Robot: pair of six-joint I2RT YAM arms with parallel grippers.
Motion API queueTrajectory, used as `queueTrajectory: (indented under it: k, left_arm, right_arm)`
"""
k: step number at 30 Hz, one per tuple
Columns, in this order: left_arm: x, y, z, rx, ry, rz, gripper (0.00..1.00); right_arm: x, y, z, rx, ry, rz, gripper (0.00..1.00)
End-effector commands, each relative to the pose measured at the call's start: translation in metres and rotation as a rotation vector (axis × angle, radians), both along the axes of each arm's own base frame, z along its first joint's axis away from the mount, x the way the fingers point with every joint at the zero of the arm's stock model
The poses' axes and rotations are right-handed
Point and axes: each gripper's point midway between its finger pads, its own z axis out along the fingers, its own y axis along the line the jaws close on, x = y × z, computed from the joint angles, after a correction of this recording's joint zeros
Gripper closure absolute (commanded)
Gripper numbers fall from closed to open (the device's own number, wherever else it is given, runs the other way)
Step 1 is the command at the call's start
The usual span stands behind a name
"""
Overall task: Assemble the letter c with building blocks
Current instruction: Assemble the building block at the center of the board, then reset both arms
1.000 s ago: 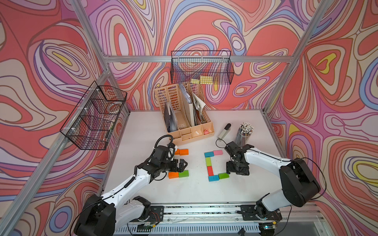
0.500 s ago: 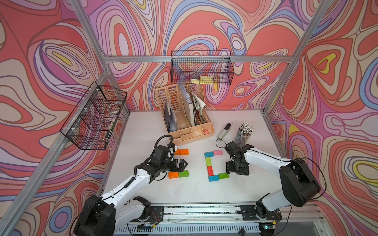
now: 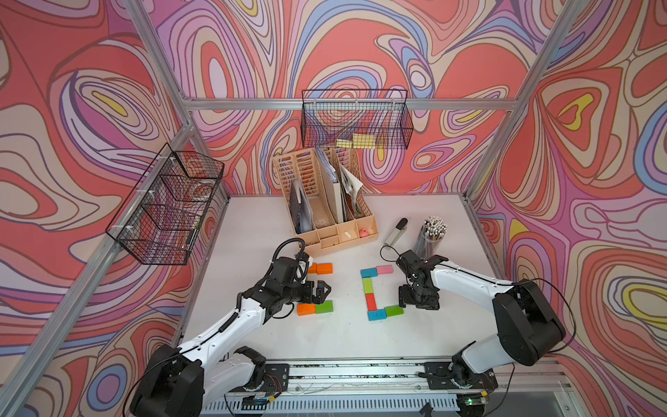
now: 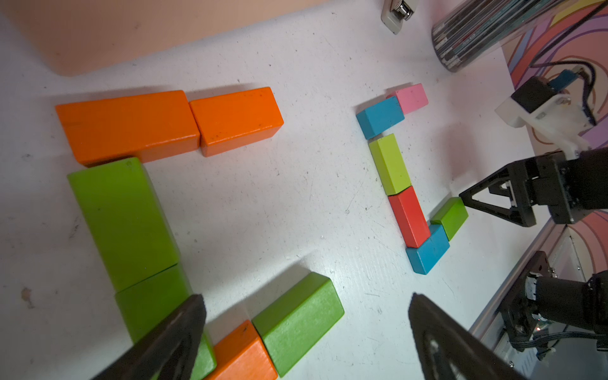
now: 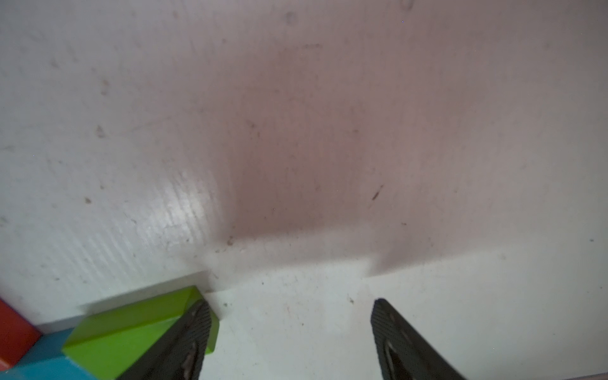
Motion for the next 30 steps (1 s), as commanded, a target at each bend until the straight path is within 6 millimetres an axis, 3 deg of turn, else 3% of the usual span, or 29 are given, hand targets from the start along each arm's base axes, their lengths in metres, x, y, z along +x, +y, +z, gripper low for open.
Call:
queueTrajectory:
  k: [1, 7, 11, 15, 20, 25, 30]
  left_arm:
    - [0.001, -0.004, 0.008, -0.024, -0.020, -0.006, 0.01]
    - [0.001, -0.003, 0.008, -0.023, -0.023, -0.002, 0.01]
    - [0.001, -0.003, 0.010, -0.019, -0.032, -0.001, 0.01]
    - [0.008, 0.001, 0.020, -0.005, -0.077, 0.019, 0.01]
    - [0.021, 0.009, 0.047, 0.006, -0.172, 0.080, 0.01]
    - [0.036, 0.040, 0.076, 0.069, -0.298, 0.249, 0.01]
    - [0.045, 0.096, 0.099, 0.228, -0.437, 0.489, 0.01]
  right_arm:
    - [0.006, 0.004, 0.004, 0.012, -0.027, 0.007, 0.19]
    - [0.007, 0.001, 0.005, -0.003, -0.033, 0.000, 0.19]
    - [0.014, -0.010, 0.016, -0.061, -0.085, -0.028, 0.18]
    - [0.040, -0.021, 0.048, -0.082, -0.248, -0.079, 0.16]
    - [0.085, -0.040, 0.086, -0.060, -0.510, -0.141, 0.14]
    - [0.121, -0.054, 0.120, -0.095, -0.798, -0.089, 0.11]
    - [0.144, -0.072, 0.134, -0.160, -1.061, -0.020, 0.07]
